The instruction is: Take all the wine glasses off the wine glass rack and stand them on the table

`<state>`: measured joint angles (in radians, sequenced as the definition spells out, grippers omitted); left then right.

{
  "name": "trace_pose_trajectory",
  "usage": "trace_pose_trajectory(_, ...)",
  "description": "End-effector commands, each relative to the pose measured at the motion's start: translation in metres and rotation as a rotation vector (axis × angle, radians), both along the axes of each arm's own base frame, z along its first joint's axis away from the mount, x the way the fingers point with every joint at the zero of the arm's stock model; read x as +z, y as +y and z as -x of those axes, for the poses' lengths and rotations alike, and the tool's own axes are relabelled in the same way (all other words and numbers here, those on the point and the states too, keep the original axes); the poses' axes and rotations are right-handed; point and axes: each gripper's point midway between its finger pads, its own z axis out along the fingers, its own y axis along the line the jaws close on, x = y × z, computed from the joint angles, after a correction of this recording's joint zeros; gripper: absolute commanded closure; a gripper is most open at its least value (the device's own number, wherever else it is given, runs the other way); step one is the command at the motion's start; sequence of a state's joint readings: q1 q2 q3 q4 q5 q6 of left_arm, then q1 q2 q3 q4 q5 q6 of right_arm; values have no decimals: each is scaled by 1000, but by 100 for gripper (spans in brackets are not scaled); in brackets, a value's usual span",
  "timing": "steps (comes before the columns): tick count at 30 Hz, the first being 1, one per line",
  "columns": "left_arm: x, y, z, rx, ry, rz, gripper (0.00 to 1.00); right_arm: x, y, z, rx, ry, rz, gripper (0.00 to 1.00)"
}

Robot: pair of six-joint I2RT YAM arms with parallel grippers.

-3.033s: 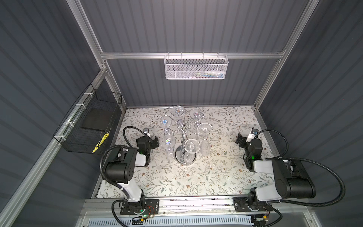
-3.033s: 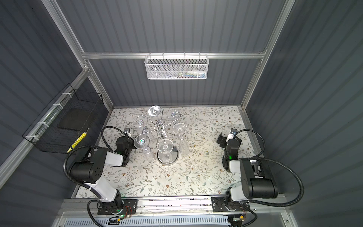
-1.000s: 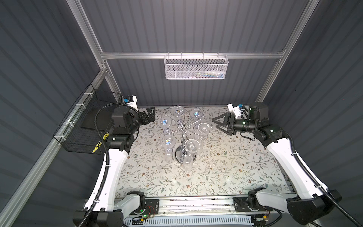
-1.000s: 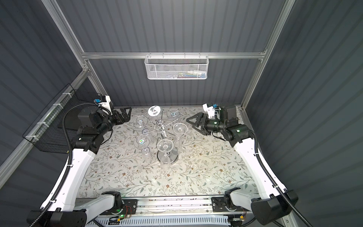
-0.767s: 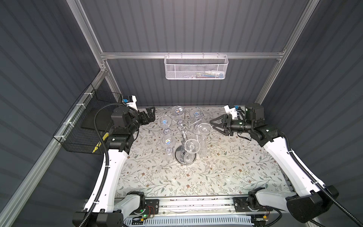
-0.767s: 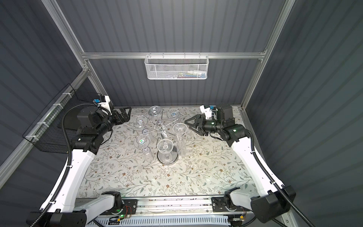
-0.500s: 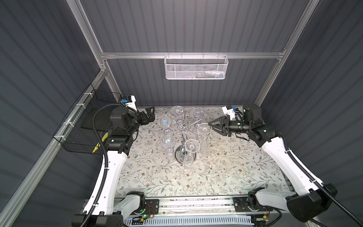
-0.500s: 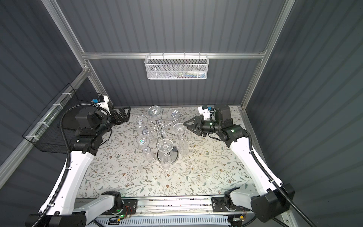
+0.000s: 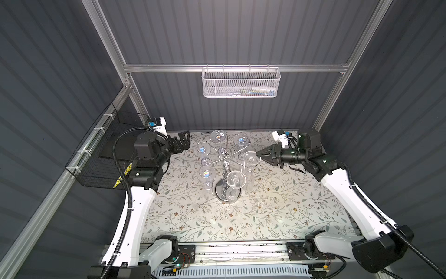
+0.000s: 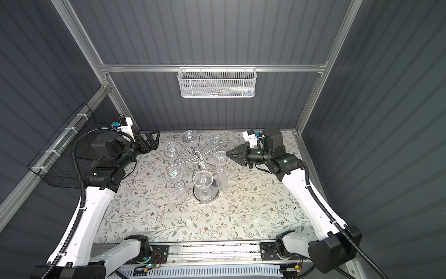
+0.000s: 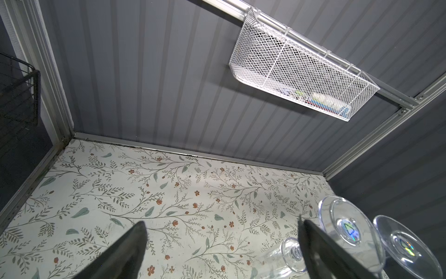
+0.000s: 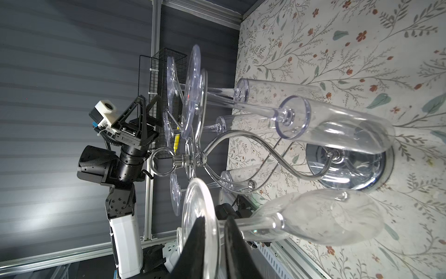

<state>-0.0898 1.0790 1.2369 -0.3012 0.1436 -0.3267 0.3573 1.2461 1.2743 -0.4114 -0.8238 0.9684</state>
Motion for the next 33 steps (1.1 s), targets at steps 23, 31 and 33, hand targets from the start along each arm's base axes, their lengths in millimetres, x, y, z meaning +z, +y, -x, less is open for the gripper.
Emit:
trace_pose_trajectory(23,6,0,10,-7,-9,16,1,10,4,7,23,-1,-47,100)
trace_pose_trajectory(31,8,1,11,-5,-15,13,1,20,3,9,22,-20,-58,100)
trace_pose_trajectory(33,9,1,11,-5,-14,14,1,22,3,10,23,-24,-57,100)
